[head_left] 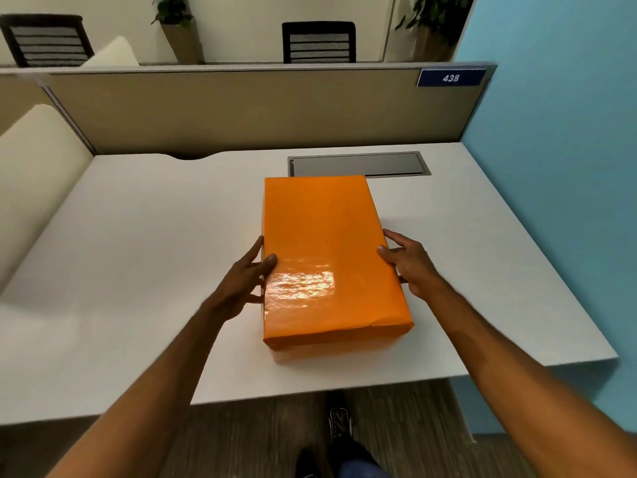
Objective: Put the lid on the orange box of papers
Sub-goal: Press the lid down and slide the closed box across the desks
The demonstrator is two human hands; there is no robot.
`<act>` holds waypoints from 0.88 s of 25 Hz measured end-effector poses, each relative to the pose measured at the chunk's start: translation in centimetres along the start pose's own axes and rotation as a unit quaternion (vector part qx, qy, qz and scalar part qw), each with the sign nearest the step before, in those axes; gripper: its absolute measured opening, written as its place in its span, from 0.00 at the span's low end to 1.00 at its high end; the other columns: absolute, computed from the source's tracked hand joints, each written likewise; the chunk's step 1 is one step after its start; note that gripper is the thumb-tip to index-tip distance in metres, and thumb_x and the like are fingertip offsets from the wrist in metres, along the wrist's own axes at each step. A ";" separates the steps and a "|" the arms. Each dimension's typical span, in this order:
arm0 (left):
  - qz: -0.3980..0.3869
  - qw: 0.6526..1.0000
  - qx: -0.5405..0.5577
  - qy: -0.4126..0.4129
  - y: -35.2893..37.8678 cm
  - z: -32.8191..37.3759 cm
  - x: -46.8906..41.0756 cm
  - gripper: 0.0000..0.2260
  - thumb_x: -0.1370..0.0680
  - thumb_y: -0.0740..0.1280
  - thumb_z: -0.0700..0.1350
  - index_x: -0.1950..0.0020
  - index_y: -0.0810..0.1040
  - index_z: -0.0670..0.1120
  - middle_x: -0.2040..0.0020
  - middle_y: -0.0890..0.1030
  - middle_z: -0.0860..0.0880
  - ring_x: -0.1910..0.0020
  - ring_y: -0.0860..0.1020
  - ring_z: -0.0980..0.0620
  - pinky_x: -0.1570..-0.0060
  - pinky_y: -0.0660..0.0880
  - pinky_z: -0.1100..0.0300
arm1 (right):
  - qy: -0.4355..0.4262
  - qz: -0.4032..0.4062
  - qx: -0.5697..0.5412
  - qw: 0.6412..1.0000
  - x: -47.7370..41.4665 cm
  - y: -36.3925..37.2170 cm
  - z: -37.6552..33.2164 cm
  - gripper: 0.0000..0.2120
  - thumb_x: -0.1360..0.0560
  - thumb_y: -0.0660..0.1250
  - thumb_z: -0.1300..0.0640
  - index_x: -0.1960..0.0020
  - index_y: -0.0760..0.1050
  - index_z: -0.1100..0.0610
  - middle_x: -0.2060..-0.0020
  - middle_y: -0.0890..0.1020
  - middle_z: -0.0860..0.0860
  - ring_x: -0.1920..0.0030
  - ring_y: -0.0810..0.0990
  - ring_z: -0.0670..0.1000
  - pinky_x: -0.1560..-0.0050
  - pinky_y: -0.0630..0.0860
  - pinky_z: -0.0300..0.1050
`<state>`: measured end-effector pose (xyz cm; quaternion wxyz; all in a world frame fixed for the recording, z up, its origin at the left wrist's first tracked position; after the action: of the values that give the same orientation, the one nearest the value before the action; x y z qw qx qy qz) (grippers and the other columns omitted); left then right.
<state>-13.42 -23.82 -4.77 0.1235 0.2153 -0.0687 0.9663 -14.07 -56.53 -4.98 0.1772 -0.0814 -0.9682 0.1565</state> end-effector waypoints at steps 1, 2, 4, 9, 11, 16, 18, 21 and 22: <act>0.005 1.000 0.004 -0.004 0.2 -0.1 0.2 0.32 0.20 0.64 0.55 0.21 0.51 0.65 0.34 0.72 0.49 0.39 0.76 0.40 0.42 0.74 0.34 | -0.001 0.003 -0.001 1.000 0.3 0.1 -0.2 0.26 0.22 0.66 0.49 0.25 0.65 0.46 0.33 0.77 0.53 0.46 0.78 0.53 0.45 0.77 0.62; 0.009 1.000 0.007 -0.004 0.3 -0.1 0.4 0.31 0.20 0.63 0.56 0.21 0.51 0.65 0.33 0.72 0.48 0.38 0.76 0.39 0.41 0.74 0.32 | -0.002 0.004 0.000 1.000 0.5 0.2 -0.3 0.26 0.22 0.65 0.48 0.25 0.65 0.45 0.32 0.77 0.53 0.44 0.78 0.55 0.44 0.76 0.63; 0.009 1.000 0.010 -0.004 0.4 -0.2 0.3 0.31 0.20 0.63 0.56 0.21 0.51 0.65 0.31 0.71 0.47 0.37 0.76 0.38 0.41 0.73 0.31 | 0.002 -0.007 -0.005 1.000 0.8 0.2 -0.3 0.26 0.21 0.65 0.47 0.24 0.64 0.44 0.31 0.75 0.53 0.40 0.78 0.58 0.43 0.75 0.65; 0.002 1.000 0.004 -0.017 0.5 0.0 -0.1 0.36 0.24 0.68 0.56 0.21 0.51 0.65 0.32 0.72 0.48 0.37 0.76 0.37 0.44 0.76 0.35 | 0.014 -0.052 -0.041 0.998 0.6 -0.2 0.0 0.28 0.22 0.65 0.47 0.23 0.62 0.44 0.30 0.74 0.53 0.41 0.76 0.55 0.42 0.74 0.67; 0.008 1.000 -0.001 -0.017 0.6 0.2 -0.3 0.39 0.26 0.71 0.53 0.21 0.51 0.65 0.33 0.74 0.48 0.39 0.77 0.38 0.46 0.78 0.38 | 0.009 -0.049 -0.051 0.997 0.2 -0.1 -0.1 0.28 0.22 0.65 0.48 0.23 0.63 0.45 0.30 0.74 0.53 0.42 0.77 0.55 0.43 0.75 0.66; 0.036 0.999 0.000 -0.005 -0.9 1.3 -0.6 0.39 0.24 0.72 0.47 0.21 0.53 0.63 0.33 0.74 0.48 0.40 0.78 0.39 0.46 0.77 0.38 | 0.000 -0.063 -0.069 0.996 -1.2 0.7 -1.5 0.28 0.22 0.66 0.49 0.24 0.64 0.45 0.31 0.75 0.54 0.42 0.77 0.56 0.44 0.75 0.66; 0.052 0.999 0.004 -0.004 -2.2 2.0 -0.5 0.38 0.24 0.71 0.45 0.21 0.53 0.63 0.32 0.73 0.48 0.39 0.76 0.40 0.46 0.76 0.38 | -0.004 -0.075 -0.072 0.995 -2.0 1.6 -2.6 0.30 0.23 0.68 0.49 0.24 0.64 0.45 0.31 0.75 0.54 0.40 0.77 0.58 0.43 0.75 0.68; 0.102 0.995 0.012 0.006 -4.6 2.9 -0.1 0.37 0.23 0.70 0.43 0.21 0.55 0.61 0.29 0.72 0.46 0.38 0.76 0.40 0.45 0.74 0.39 | -0.021 -0.096 -0.082 0.992 -2.9 3.5 -4.7 0.32 0.25 0.71 0.50 0.24 0.64 0.44 0.32 0.75 0.53 0.40 0.78 0.59 0.44 0.75 0.70; 0.118 0.993 0.015 0.010 -5.5 3.0 0.2 0.37 0.23 0.71 0.43 0.21 0.56 0.61 0.28 0.72 0.45 0.37 0.75 0.40 0.44 0.73 0.38 | -0.029 -0.101 -0.084 0.991 -3.2 4.3 -5.5 0.32 0.26 0.71 0.50 0.24 0.64 0.44 0.32 0.75 0.53 0.40 0.78 0.58 0.44 0.75 0.70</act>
<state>-10.93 -19.11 -1.54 0.0063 0.1973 -0.0780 0.9772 -8.69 -51.66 -2.57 0.1566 0.0065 -0.9859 0.0580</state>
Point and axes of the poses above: each hand's wrist, its own x-axis away from the middle knuckle, its own y-axis out of the palm, z = x × y, the point moved 3 cm from there along -x, towards the middle knuckle
